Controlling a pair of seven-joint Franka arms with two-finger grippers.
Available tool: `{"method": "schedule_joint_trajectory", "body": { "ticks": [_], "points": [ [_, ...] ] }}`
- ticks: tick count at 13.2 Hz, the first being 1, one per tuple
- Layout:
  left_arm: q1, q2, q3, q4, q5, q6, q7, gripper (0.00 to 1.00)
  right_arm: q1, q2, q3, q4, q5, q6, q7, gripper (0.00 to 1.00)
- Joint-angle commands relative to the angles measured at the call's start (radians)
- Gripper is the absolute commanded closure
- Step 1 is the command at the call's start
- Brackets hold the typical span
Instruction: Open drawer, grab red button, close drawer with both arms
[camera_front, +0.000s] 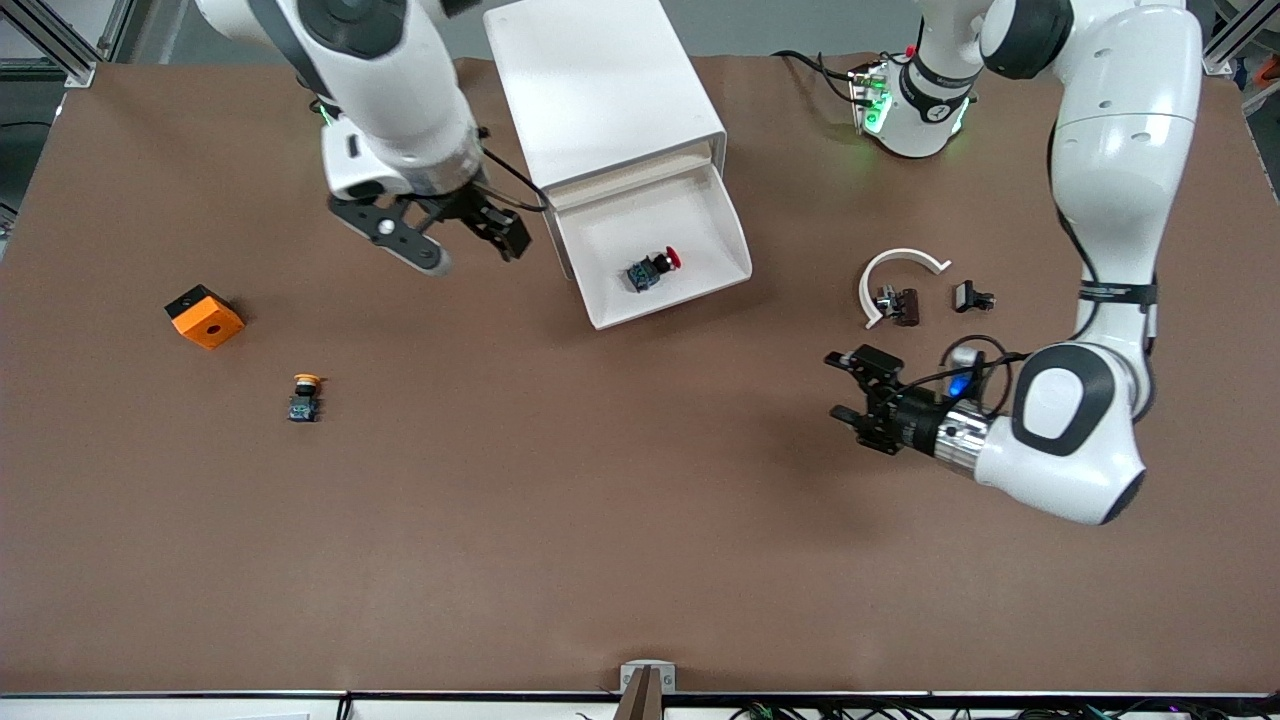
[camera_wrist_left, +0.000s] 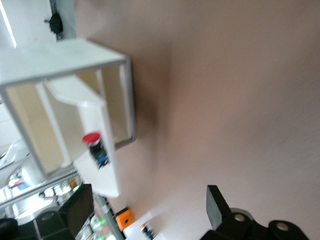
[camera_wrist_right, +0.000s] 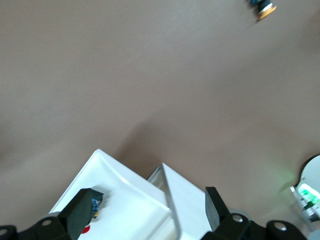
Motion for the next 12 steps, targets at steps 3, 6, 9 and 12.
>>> {"method": "schedule_joint_trajectory", "body": {
  "ticks": [3, 6, 9, 12],
  "points": [
    [0.013, -0.024, 0.007, 0.005, 0.166, -0.004, 0.163, 0.0, 0.07, 0.091, -0.012, 0.022, 0.041, 0.101, 0.133, 0.0],
    [0.023, -0.043, 0.059, 0.019, 0.168, 0.009, 0.315, 0.0, 0.103, 0.145, -0.012, 0.022, 0.041, 0.182, 0.223, 0.0],
    [0.013, -0.084, 0.093, 0.027, 0.171, 0.088, 0.322, 0.0, 0.117, 0.192, -0.012, 0.023, 0.038, 0.22, 0.242, 0.0],
    [0.014, -0.116, 0.099, 0.025, 0.174, 0.108, 0.38, 0.0, 0.117, 0.218, -0.012, 0.025, 0.039, 0.256, 0.242, 0.01]
  ]
}}
